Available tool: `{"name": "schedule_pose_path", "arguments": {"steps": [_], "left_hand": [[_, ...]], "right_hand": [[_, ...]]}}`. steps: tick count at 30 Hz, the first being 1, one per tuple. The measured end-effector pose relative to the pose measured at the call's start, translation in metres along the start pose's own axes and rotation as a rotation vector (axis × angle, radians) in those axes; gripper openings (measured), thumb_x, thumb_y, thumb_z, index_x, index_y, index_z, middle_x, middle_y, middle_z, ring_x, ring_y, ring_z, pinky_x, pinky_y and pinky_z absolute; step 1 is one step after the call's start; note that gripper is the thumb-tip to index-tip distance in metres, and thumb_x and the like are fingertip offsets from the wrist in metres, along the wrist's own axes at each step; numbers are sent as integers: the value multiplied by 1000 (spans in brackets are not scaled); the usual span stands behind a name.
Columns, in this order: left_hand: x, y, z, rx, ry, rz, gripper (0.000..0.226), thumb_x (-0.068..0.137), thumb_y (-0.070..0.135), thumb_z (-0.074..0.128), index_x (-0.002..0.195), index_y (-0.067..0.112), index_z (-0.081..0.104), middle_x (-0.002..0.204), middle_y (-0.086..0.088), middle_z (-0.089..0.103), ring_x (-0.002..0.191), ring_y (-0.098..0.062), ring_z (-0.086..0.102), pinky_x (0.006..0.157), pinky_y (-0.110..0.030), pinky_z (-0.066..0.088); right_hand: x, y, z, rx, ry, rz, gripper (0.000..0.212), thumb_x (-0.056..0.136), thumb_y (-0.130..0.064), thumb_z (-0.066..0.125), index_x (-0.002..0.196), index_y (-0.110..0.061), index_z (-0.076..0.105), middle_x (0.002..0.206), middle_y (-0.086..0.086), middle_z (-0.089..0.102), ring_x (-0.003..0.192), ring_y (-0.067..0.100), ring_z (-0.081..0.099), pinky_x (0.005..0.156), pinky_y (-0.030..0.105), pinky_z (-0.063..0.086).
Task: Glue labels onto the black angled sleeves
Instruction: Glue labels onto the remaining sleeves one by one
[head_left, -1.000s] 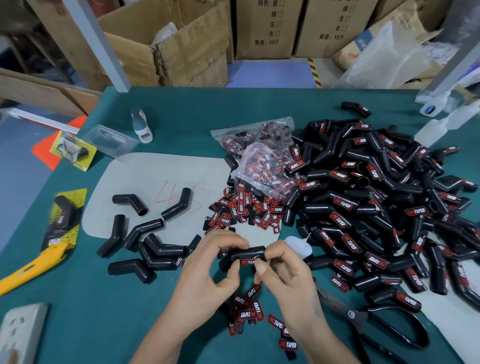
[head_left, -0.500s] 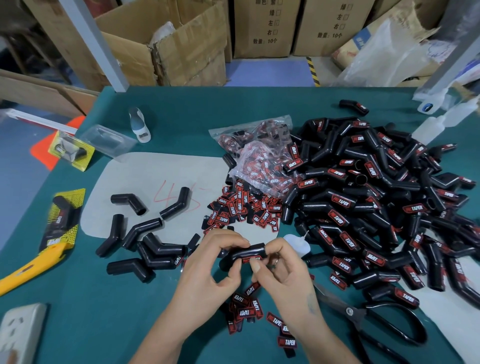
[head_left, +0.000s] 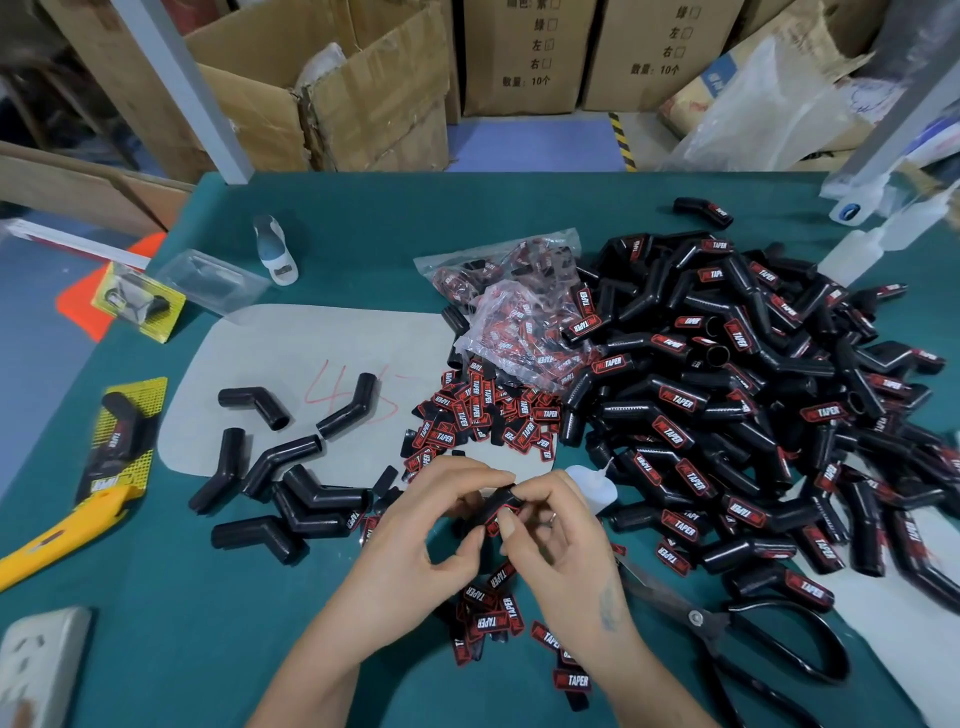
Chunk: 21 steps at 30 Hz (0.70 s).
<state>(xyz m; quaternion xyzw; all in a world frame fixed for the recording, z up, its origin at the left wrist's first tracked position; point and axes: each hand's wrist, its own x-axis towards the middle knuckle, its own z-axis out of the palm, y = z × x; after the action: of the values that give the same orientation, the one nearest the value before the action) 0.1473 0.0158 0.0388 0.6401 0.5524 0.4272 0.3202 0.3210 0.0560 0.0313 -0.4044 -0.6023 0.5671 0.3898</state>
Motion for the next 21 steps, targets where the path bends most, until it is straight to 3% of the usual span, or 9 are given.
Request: {"name": "schedule_pose_path", "arguments": {"steps": [5, 12, 15, 18, 21], "left_hand": [[0, -1, 0, 1, -18, 18, 65, 83, -8, 62, 134, 33, 63, 128, 14, 59, 127, -18, 59, 108, -21, 42], [-1, -2, -2, -42, -37, -14, 56, 87, 8, 58, 136, 35, 64, 130, 11, 59, 129, -22, 58, 110, -23, 43], [0, -2, -2, -159, 22, -55, 52, 88, 3, 61, 128, 35, 66, 126, 9, 60, 123, -23, 60, 107, -29, 46], [1, 0, 0, -373, 141, -140, 51, 87, -7, 61, 117, 34, 66, 117, 3, 60, 111, -15, 60, 98, -22, 49], [0, 4, 3, -466, 186, -157, 52, 87, -8, 63, 120, 32, 66, 117, -1, 61, 108, -11, 60, 95, -19, 50]], "right_hand": [[1, 6, -1, -11, -18, -19, 7, 90, -32, 65, 92, -38, 64, 91, -4, 57, 83, 13, 57, 76, 41, 51], [0, 7, -1, -34, -20, -33, 8, 92, -35, 65, 98, -41, 64, 92, -10, 59, 87, 14, 60, 79, 36, 53], [-3, 9, 3, -7, 13, -28, 33, 91, -36, 70, 121, -43, 60, 100, -11, 63, 95, 17, 65, 86, 30, 56], [-6, 13, 5, -88, 0, -68, 57, 90, -34, 75, 141, -44, 51, 116, -7, 62, 110, 25, 65, 92, 31, 55], [-7, 14, 6, -89, -35, -59, 66, 91, -33, 75, 148, -47, 45, 129, -7, 60, 122, 25, 63, 100, 33, 54]]}}
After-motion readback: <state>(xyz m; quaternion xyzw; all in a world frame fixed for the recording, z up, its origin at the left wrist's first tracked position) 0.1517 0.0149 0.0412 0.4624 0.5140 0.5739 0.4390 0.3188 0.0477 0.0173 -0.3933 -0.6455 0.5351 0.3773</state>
